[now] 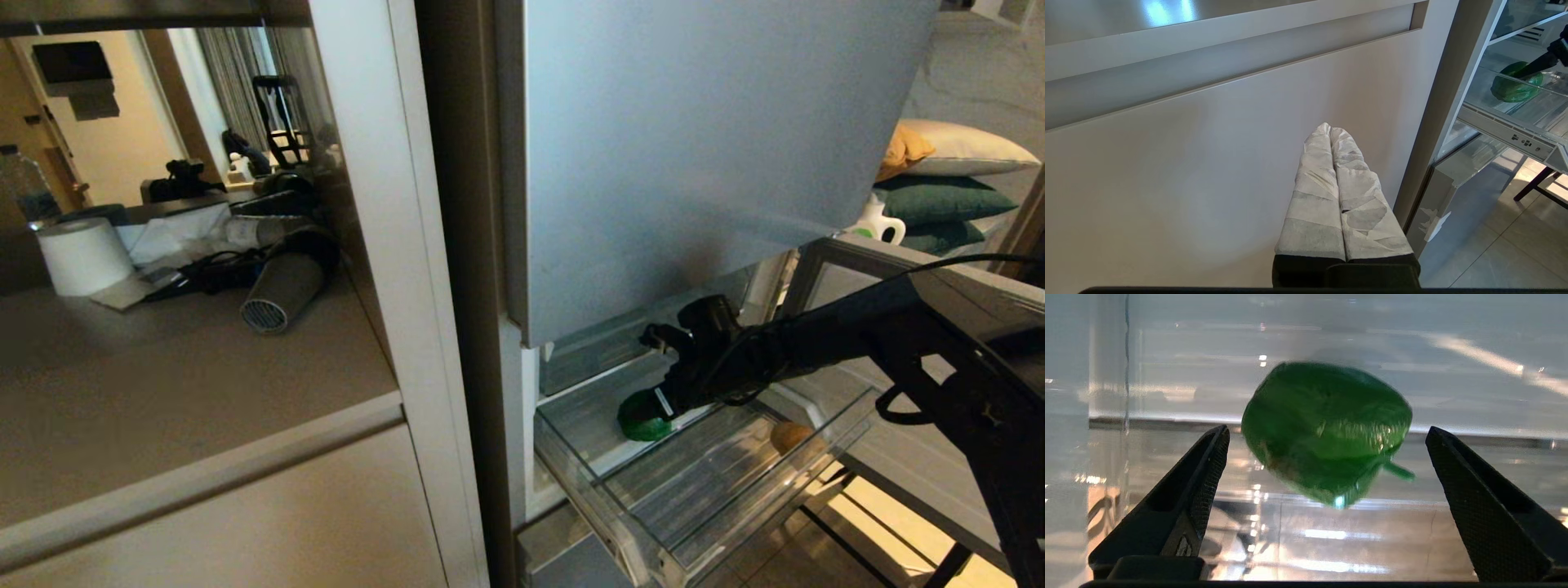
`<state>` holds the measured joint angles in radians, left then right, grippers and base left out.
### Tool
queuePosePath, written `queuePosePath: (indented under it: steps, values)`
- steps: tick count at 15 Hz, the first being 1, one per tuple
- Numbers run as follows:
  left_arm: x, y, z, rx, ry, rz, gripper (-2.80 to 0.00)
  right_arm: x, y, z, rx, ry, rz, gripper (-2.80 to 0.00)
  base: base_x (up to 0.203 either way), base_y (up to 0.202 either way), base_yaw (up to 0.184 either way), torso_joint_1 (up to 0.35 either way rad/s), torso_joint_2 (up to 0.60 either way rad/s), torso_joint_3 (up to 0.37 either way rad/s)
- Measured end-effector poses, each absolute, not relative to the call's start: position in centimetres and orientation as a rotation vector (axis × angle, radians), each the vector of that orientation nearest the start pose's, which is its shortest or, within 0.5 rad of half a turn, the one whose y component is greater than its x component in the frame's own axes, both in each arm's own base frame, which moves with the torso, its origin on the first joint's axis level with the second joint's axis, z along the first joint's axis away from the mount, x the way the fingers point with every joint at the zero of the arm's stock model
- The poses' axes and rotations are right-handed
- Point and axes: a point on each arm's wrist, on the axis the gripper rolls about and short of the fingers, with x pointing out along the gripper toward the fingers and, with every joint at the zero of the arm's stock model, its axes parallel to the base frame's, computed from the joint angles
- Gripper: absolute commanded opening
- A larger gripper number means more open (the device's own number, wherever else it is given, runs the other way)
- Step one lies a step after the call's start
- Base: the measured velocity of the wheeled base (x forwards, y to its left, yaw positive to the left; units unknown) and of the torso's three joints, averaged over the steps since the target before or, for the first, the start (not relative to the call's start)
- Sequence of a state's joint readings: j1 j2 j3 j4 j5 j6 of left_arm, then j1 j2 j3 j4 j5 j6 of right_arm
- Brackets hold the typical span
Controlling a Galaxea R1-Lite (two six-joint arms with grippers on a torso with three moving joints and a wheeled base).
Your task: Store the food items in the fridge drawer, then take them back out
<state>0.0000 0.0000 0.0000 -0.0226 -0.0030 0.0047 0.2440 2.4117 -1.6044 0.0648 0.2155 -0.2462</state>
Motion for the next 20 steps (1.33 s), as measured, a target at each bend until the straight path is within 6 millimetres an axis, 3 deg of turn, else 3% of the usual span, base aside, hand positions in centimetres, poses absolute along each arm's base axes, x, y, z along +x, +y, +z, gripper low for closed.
queuePosePath:
  steps: [6,13,20]
  values:
    - [-2.3,0.0,7.8,0.004,-0.023,-0.003,-2.8,45.0,12.7,3.7,-0.169,0.79,0.507,0.0,0.0,0.0,0.0,0.0,0.0,0.0]
    - [-2.3,0.0,7.8,0.005,-0.023,-0.003,-2.8,44.4,12.5,2.9,-0.221,0.828,0.401,0.0,0.0,0.0,0.0,0.0,0.0,0.0]
    - [-2.3,0.0,7.8,0.005,-0.023,-0.003,-2.8,41.6,11.7,3.5,-0.227,0.886,0.403,0.0,0.0,0.0,0.0,0.0,0.0,0.0]
